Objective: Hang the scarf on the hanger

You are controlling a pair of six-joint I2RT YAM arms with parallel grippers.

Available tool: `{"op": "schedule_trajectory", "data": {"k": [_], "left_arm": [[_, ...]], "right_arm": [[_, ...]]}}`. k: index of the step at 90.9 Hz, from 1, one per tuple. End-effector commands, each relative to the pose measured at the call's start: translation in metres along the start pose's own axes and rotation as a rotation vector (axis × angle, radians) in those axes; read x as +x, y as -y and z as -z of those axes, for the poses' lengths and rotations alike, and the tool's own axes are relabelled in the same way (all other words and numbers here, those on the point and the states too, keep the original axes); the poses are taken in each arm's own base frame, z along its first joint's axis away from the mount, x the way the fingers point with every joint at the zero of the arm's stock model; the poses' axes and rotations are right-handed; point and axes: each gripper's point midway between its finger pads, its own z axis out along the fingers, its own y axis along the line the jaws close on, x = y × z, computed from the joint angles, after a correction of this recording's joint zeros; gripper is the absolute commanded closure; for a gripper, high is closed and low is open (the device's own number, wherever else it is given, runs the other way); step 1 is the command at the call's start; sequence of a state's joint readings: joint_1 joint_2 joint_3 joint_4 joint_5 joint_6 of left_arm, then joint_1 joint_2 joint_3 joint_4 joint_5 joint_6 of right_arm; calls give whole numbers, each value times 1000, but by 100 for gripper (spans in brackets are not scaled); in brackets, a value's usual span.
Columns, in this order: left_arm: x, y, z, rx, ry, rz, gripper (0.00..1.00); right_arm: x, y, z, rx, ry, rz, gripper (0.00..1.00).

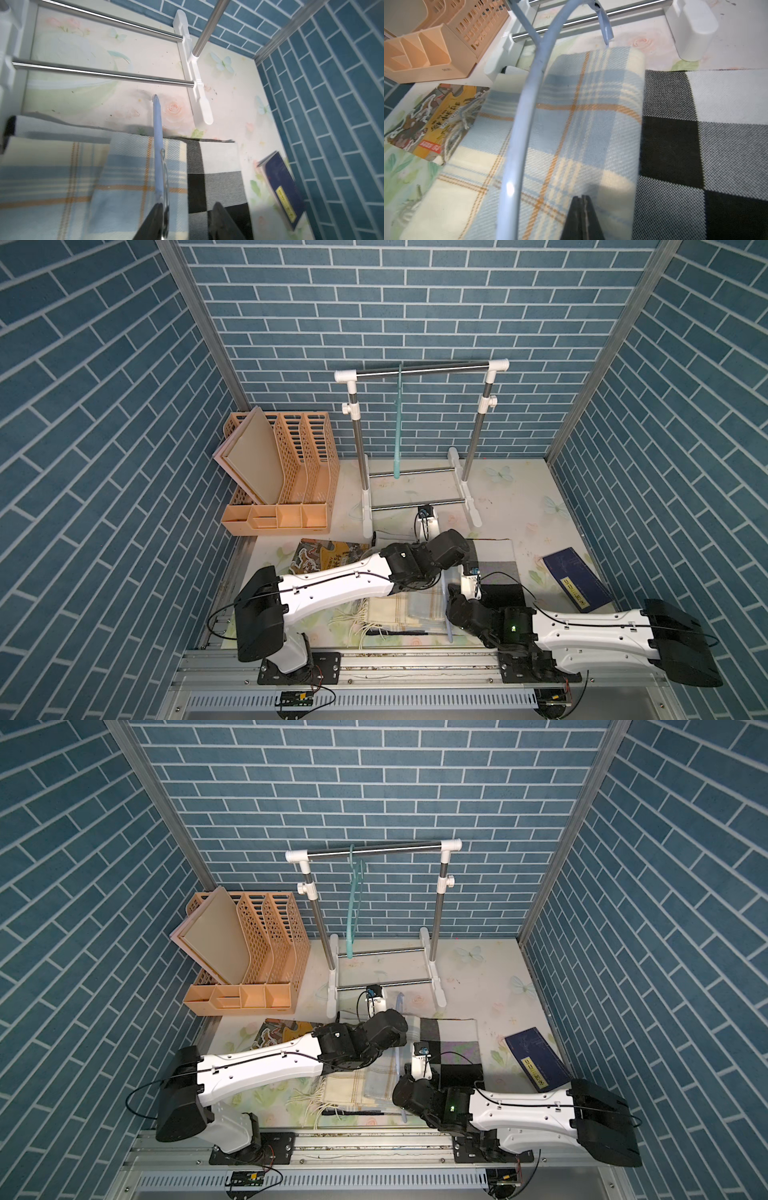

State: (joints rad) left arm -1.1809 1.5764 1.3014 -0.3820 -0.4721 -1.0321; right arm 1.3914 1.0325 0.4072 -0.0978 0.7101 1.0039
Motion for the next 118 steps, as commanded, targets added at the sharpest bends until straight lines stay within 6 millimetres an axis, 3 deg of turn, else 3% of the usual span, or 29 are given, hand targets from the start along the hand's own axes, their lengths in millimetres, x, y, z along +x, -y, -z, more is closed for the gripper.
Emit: {"op": "schedule_trajectory", "data": {"k": [1,11,26,50,70,86,96,106,118], "left_arm": [[0,3,-1,7,0,-5,66],[-1,5,-2,10,-2,-4,67],[0,11,-4,21,-9,-6,66],[4,22,-12,39,-28,-7,65],[7,33,-18,54,-41,-8,65],[11,41,-21,65,-50,-12,65],[15,43,-22,69,-57,-15,65],[16,44,-24,72,-60,-16,65],[14,48,-24,79,-58,-11,65]], "right_arm": [[-6,6,6,6,14,17,83],[-19,14,16,20,54,0,66],[-37,24,35,27,85,-4,54],[-50,-7,48,-122,69,58,39],[-49,-20,33,-75,58,81,36],[-45,4,17,42,92,3,36],[-40,5,6,4,67,-25,36],[-46,-2,9,-50,95,-48,36],[-53,5,23,-95,159,-100,36]]}}
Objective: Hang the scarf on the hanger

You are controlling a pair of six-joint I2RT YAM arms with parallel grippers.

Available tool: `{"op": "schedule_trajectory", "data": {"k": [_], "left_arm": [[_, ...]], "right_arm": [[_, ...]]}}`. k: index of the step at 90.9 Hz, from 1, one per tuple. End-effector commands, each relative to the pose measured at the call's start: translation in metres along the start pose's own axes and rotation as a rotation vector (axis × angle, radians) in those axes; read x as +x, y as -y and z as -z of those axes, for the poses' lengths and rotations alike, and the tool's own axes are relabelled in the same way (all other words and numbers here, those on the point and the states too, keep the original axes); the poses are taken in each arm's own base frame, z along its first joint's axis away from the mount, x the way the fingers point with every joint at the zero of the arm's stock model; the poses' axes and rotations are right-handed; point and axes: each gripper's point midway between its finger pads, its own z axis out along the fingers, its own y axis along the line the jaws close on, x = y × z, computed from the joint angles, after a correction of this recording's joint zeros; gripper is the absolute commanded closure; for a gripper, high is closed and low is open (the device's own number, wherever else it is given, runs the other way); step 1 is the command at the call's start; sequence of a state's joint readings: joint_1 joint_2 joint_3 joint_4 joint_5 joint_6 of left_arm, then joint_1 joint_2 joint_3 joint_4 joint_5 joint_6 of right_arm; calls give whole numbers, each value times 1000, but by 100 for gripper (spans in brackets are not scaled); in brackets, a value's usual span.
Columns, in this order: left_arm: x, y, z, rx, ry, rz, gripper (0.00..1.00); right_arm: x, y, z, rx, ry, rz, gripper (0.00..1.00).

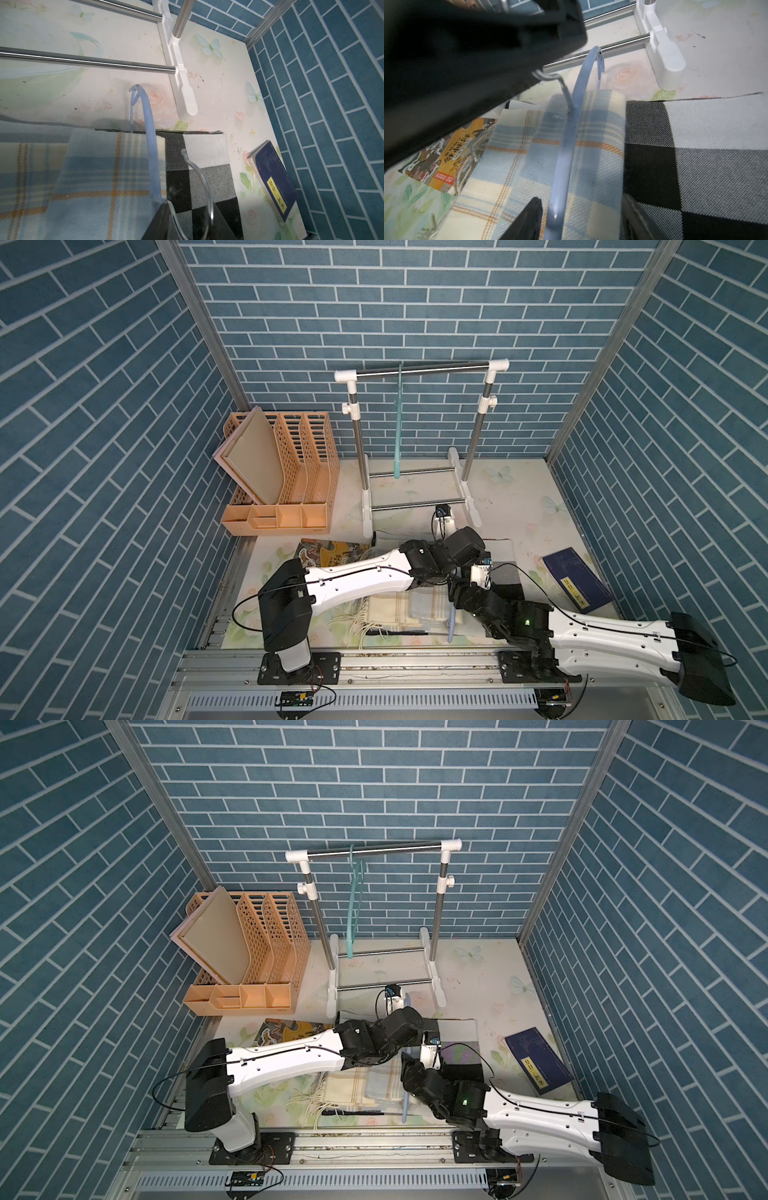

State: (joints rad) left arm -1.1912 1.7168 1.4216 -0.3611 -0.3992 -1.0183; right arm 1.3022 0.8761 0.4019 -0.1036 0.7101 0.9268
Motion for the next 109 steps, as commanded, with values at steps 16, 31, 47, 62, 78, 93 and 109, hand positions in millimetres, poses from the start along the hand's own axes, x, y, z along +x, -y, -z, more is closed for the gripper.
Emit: {"op": "schedule_trajectory", "data": {"k": [16,31,47,62,78,93,109], "left_arm": [[-4,19,0,44,7,6,65],[-2,21,-1,50,2,8,65],[-1,19,1,46,0,5,65],[-8,12,14,40,20,11,57],[-25,-7,41,12,75,18,41],[-41,-39,70,-6,163,53,2],[-29,-88,65,96,124,84,1]], "right_arm": [[0,3,6,-32,-3,7,37],[11,2,-5,-15,-53,12,40],[8,6,-11,0,-43,-16,58],[7,8,-8,-8,-37,-31,88],[7,8,-6,-14,-43,-46,99],[7,10,-5,-4,-47,-69,100],[8,13,-4,2,-52,-105,100]]}}
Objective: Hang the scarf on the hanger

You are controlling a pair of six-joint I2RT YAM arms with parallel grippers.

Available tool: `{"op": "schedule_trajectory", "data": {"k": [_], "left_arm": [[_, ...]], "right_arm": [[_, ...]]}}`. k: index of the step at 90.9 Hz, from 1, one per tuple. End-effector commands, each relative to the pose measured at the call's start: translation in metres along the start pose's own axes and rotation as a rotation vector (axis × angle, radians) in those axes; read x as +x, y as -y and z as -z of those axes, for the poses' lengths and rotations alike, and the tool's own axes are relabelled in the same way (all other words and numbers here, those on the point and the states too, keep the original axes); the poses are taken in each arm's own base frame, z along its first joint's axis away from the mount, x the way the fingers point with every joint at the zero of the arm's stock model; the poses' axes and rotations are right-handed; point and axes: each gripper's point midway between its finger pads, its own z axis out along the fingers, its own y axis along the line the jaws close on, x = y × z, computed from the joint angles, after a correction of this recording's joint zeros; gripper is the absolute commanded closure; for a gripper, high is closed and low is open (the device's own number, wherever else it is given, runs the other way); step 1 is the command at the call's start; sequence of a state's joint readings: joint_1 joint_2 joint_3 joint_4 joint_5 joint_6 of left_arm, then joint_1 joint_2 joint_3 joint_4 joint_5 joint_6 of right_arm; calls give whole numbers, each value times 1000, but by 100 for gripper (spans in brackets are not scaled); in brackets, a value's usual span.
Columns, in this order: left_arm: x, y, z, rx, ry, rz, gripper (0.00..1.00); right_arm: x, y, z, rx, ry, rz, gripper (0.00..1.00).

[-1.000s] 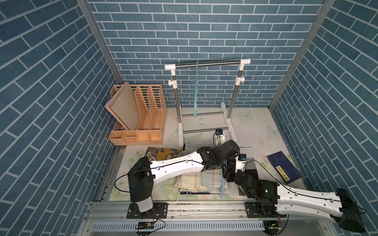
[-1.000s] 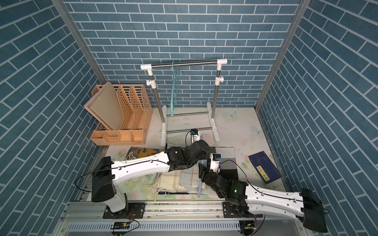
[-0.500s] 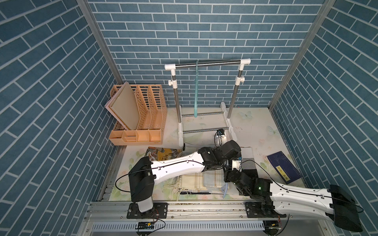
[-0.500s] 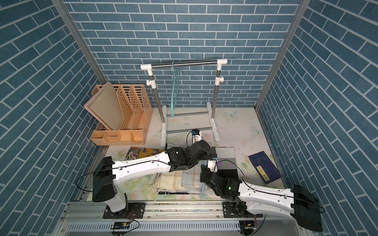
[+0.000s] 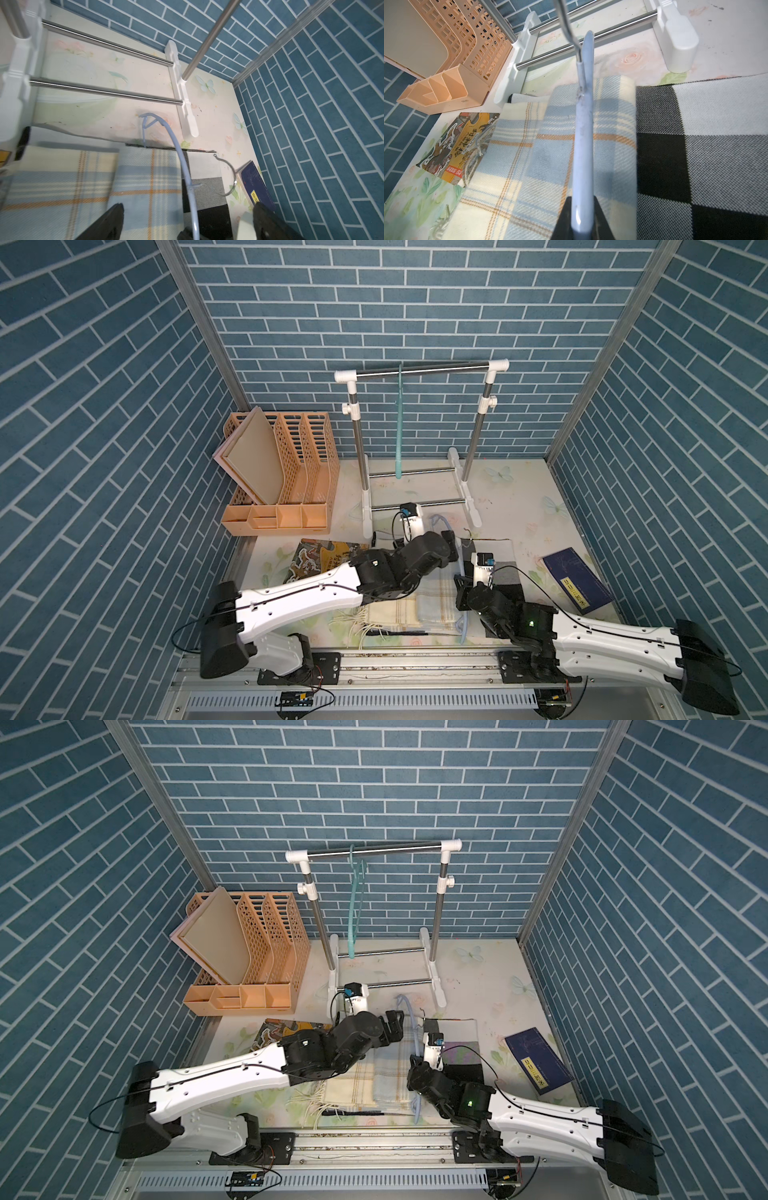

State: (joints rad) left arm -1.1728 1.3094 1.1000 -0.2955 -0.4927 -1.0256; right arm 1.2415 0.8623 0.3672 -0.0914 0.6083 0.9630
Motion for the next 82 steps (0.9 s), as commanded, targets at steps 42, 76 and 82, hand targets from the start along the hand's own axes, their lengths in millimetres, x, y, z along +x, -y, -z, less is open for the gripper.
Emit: {"op": "schedule_trajectory", "data": {"k": [42,76,82], "left_arm": [[91,-78,-75,102,-320,-23,14],[122,-103,-93,40,-410,-35,22],[127,-103,-95,47,-424,-33,26]], "right_arm": [[3,13,3,16,-5,-68,100],[1,9,3,8,-8,-67,100],[1,9,3,10,-7,-67,100]]}}
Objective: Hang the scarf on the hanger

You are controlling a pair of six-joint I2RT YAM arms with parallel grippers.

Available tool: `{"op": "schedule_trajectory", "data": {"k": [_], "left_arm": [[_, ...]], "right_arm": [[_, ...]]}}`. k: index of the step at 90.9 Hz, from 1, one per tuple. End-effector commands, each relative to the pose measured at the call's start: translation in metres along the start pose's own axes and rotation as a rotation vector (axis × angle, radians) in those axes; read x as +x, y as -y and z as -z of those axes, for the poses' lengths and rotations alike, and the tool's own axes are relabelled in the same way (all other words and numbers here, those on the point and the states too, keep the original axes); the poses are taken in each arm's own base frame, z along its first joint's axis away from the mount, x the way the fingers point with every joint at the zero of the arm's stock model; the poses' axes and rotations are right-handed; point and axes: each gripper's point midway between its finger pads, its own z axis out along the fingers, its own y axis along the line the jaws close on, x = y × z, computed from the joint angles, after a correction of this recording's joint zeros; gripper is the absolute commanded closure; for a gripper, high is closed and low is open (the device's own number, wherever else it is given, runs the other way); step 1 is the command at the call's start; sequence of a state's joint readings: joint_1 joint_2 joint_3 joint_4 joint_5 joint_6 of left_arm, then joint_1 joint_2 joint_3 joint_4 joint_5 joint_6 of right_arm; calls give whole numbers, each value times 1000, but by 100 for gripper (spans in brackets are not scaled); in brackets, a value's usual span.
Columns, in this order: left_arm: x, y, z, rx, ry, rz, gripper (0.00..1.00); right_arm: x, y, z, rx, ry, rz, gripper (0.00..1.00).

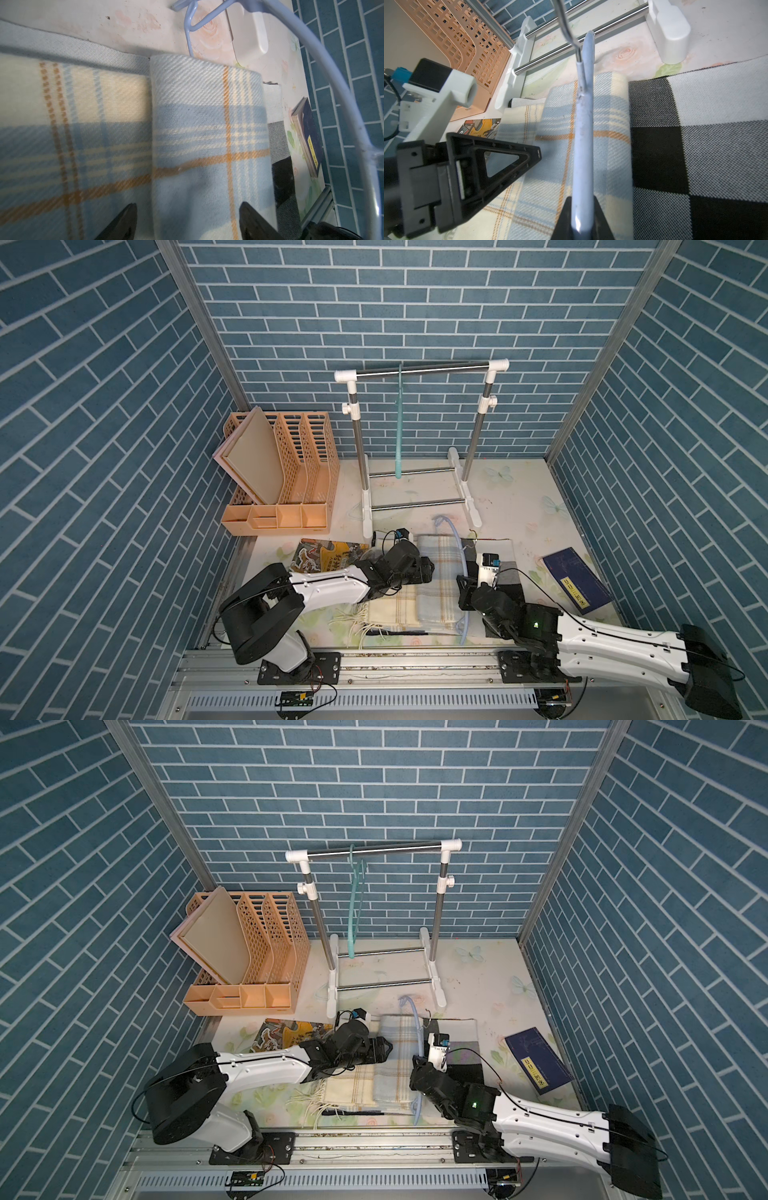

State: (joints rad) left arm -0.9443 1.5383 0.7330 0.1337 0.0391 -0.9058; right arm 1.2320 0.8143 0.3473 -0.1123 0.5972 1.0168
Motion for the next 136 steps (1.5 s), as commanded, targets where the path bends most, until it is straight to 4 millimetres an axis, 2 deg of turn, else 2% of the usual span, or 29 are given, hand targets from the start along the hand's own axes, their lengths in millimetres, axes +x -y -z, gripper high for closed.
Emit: {"op": "schedule_trajectory", "data": {"k": [1,28,49,58,71,81,108,136], "left_arm": [[6,-3,-7,12,-26,-8,27],[15,-5,-13,19,-57,-14,42],[-4,1,9,20,17,-27,80],[-10,5,18,16,37,-41,100],[-16,4,29,5,57,-43,100],[-21,-4,40,-33,82,-31,100],[-40,-40,71,-108,145,6,100],[-41,-82,82,-170,152,34,100]], "right_arm": [[0,3,0,14,-5,-4,100],[-1,1,0,11,-3,-6,100],[-5,-3,1,7,2,-4,100],[-9,-6,2,5,8,0,100],[-14,-11,4,4,13,2,100],[-19,-12,6,21,16,-4,100],[-20,-19,0,29,0,-21,100],[-12,-40,-18,12,-32,-17,100]]}}
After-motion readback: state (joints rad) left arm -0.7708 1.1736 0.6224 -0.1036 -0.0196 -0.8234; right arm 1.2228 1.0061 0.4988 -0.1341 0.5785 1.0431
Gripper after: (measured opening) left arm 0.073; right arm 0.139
